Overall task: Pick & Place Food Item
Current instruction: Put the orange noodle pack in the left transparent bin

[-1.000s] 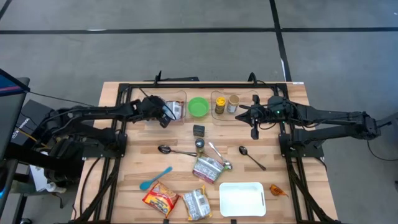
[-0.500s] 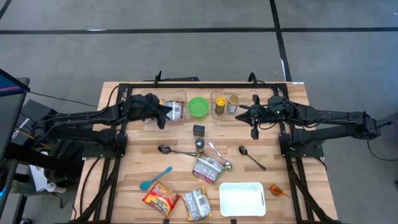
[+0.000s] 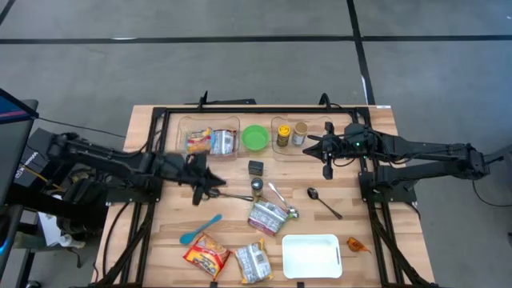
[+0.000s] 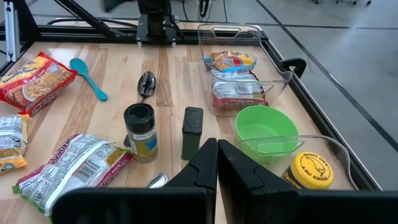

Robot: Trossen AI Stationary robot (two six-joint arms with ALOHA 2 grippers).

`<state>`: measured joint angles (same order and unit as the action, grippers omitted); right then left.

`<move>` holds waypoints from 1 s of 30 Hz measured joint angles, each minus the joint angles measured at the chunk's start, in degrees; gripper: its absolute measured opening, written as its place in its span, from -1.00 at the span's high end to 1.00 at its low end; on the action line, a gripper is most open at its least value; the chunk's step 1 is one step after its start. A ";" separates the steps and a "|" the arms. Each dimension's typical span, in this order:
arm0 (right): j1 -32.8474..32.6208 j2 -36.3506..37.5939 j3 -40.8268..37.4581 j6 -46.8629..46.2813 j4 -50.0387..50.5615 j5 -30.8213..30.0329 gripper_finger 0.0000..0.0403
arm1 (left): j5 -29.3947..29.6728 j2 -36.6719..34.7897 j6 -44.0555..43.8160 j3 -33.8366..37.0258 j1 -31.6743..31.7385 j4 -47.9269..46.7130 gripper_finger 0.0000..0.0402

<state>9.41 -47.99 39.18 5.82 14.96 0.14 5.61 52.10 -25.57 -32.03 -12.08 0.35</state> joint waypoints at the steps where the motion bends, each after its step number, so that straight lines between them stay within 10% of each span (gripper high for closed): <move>1: 0.00 -0.02 0.00 -0.30 0.06 0.00 0.97 | -0.02 0.00 -0.82 0.00 -1.96 -0.15 1.00; 14: 0.00 -0.02 -0.02 -0.89 0.06 -0.02 0.97 | 1.07 0.02 -13.73 0.00 -24.19 -0.98 1.00; 30: 0.12 -0.02 -0.01 1.84 -0.16 -0.15 0.97 | 20.12 3.11 -55.95 0.00 -40.21 -22.09 1.00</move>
<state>9.53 -48.01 39.17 7.66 14.80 -0.01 25.73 55.21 -81.52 -32.03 -52.29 -21.74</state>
